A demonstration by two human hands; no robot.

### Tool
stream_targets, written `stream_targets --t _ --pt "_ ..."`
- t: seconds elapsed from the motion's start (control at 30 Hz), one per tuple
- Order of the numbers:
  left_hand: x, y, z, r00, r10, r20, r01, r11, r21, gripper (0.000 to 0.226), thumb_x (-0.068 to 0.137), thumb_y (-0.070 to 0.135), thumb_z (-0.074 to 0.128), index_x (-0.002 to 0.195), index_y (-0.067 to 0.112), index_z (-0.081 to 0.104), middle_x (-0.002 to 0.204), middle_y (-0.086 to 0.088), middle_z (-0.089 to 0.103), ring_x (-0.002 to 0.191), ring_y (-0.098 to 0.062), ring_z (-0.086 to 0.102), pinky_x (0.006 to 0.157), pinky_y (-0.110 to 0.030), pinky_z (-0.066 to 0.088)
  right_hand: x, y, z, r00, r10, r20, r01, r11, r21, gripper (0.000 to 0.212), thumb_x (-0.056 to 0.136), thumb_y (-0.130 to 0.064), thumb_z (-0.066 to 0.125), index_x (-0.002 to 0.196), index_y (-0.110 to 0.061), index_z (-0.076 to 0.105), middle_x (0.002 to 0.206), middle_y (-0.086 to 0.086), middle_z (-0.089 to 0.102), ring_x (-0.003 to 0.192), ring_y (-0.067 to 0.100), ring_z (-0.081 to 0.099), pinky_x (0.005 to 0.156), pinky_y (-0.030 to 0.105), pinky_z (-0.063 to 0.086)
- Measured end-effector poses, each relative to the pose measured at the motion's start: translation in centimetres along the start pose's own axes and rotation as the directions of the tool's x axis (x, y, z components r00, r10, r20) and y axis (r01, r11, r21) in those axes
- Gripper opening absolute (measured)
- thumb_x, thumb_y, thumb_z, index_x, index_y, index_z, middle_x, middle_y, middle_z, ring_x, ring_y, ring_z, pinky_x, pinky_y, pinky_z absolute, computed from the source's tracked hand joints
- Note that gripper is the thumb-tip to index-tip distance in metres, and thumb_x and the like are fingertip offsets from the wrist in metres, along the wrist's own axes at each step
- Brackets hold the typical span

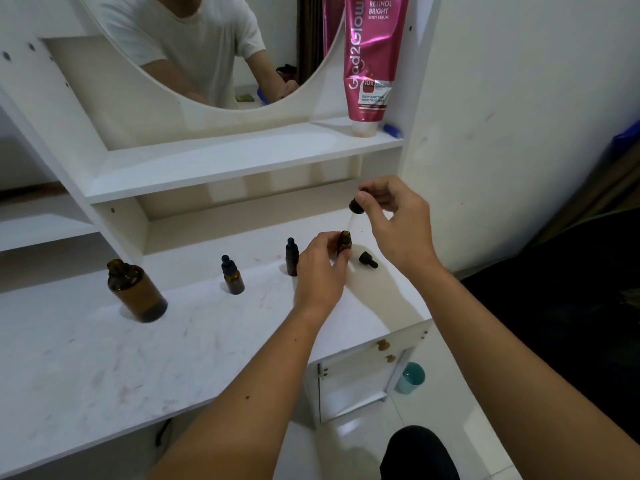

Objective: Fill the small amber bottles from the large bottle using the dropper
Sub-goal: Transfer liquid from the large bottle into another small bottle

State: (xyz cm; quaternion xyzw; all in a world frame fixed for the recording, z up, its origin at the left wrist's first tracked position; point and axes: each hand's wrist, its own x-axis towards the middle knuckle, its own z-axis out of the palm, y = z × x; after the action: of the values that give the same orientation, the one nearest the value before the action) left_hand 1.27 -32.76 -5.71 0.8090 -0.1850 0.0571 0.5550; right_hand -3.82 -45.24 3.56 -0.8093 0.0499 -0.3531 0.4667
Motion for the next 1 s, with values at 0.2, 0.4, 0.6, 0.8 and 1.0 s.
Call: stream_targets --t 0.2,0.4,0.6,0.8,1.0 --pt "0.0 -0.2 0.2 1.0 0.007 -0.005 -0.007 1.0 0.006 0.023 0.099 0.018 0.07 0.122 0.019 0.068 0.106 0.015 0.073 0.103 0.002 0.067 0.103 -0.034 0.054 -0.3 1.0 1.1 0.997 0.061 0.05 -0.06 0.998 -0.007 0.004 0.097 -0.017 0.072 0.1 -0.014 0.073 0.083 -0.01 0.078 0.082 -0.002 0.073 0.08 0.005 0.049" --pt "0.1 -0.3 0.1 1.0 0.006 -0.003 -0.006 1.0 0.006 0.023 0.099 0.016 0.069 0.122 0.019 0.068 0.109 0.014 0.073 0.103 0.001 0.067 0.101 -0.031 0.055 -0.1 1.0 1.7 0.995 0.093 0.03 -0.092 0.996 -0.014 0.004 0.096 -0.017 0.073 0.095 -0.014 0.075 0.081 -0.008 0.078 0.078 -0.002 0.072 0.078 0.003 0.046" --pt "0.0 -0.3 0.0 1.0 0.011 -0.002 -0.011 1.0 0.013 0.023 0.1 0.018 0.069 0.123 0.018 0.068 0.109 0.014 0.073 0.104 0.0 0.067 0.101 -0.03 0.055 -0.1 1.0 1.5 0.996 0.078 0.033 -0.077 0.996 -0.039 0.005 0.097 -0.019 0.073 0.095 -0.014 0.074 0.08 -0.01 0.078 0.08 -0.002 0.072 0.08 0.004 0.048" --pt "0.0 -0.4 0.1 1.0 0.016 -0.007 -0.016 1.0 0.027 0.024 0.1 0.018 0.069 0.123 0.019 0.068 0.109 0.014 0.072 0.104 0.0 0.067 0.101 -0.03 0.055 -0.2 0.7 1.5 0.997 0.07 0.029 -0.069 0.996 -0.049 0.005 0.096 -0.016 0.073 0.094 -0.012 0.075 0.08 -0.009 0.078 0.078 -0.004 0.071 0.079 0.003 0.046" --pt "0.0 -0.4 0.1 1.0 0.009 0.008 -0.009 0.999 0.037 0.025 0.1 0.018 0.069 0.125 0.019 0.067 0.11 0.014 0.072 0.106 0.0 0.067 0.102 -0.031 0.055 -0.1 -0.1 1.3 1.0 0.028 -0.006 -0.028 0.999 -0.036 0.008 0.1 -0.016 0.069 0.105 -0.012 0.074 0.084 -0.007 0.078 0.082 0.0 0.073 0.083 0.008 0.051"
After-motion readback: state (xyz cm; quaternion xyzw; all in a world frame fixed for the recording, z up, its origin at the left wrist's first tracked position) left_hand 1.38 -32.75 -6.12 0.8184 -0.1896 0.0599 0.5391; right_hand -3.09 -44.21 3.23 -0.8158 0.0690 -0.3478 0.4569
